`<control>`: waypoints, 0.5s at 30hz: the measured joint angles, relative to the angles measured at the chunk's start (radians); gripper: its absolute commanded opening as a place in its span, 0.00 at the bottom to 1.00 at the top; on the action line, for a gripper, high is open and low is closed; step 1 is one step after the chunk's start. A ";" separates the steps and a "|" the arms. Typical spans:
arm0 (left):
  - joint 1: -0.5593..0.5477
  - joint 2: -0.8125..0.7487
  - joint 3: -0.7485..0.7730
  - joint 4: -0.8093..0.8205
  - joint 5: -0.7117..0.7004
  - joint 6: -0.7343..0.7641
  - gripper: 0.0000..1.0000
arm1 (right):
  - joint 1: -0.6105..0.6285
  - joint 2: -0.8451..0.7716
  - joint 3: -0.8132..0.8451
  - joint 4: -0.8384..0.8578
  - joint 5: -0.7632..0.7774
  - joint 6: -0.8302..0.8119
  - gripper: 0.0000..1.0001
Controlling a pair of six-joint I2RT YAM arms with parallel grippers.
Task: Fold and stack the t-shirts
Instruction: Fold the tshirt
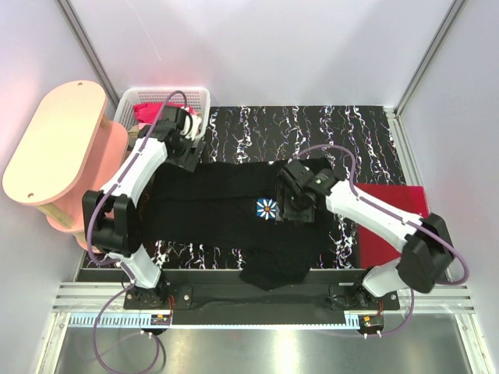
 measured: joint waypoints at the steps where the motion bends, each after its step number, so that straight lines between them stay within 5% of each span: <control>1: -0.014 -0.016 0.013 -0.005 0.010 -0.006 0.96 | -0.008 0.024 0.030 -0.003 0.021 -0.017 0.66; 10: -0.312 0.003 0.024 0.000 0.046 -0.048 0.97 | -0.166 0.190 -0.006 0.004 0.085 -0.104 0.65; 15: -0.343 0.095 0.024 0.048 0.033 -0.047 0.96 | -0.206 0.199 -0.008 0.021 0.108 -0.132 0.64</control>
